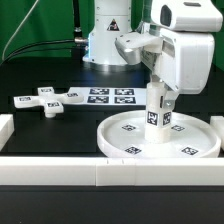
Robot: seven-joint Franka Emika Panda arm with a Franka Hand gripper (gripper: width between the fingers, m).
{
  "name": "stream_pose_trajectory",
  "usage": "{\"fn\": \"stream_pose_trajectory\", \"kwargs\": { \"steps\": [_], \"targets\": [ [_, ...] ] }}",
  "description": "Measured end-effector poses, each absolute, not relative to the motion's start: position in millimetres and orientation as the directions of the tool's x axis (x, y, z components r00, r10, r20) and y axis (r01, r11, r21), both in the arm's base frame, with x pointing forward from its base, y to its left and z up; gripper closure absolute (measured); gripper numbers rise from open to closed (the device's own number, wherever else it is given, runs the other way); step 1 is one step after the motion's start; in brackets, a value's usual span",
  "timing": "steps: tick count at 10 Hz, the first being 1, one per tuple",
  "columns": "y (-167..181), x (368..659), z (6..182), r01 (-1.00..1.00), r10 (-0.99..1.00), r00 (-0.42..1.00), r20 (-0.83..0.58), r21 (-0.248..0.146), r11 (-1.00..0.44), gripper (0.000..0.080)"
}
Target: Assemble round table
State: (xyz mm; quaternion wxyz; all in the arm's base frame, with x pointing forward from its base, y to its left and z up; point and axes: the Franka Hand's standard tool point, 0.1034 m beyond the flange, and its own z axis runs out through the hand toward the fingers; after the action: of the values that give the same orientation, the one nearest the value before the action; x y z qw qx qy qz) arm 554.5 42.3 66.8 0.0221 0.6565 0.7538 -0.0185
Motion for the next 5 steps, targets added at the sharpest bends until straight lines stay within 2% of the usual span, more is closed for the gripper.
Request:
{"fn": "stream_pose_trajectory", "kwargs": {
  "steps": [3, 5],
  "targets": [
    [42.8, 552.8, 66.8, 0.982, 0.980, 0.191, -0.057, 0.007, -0.191, 0.0393],
    [44.4, 552.5, 66.9, 0.954, 0.952, 0.300, -0.057, 0.012, -0.300, 0.0392]
  ]
}}
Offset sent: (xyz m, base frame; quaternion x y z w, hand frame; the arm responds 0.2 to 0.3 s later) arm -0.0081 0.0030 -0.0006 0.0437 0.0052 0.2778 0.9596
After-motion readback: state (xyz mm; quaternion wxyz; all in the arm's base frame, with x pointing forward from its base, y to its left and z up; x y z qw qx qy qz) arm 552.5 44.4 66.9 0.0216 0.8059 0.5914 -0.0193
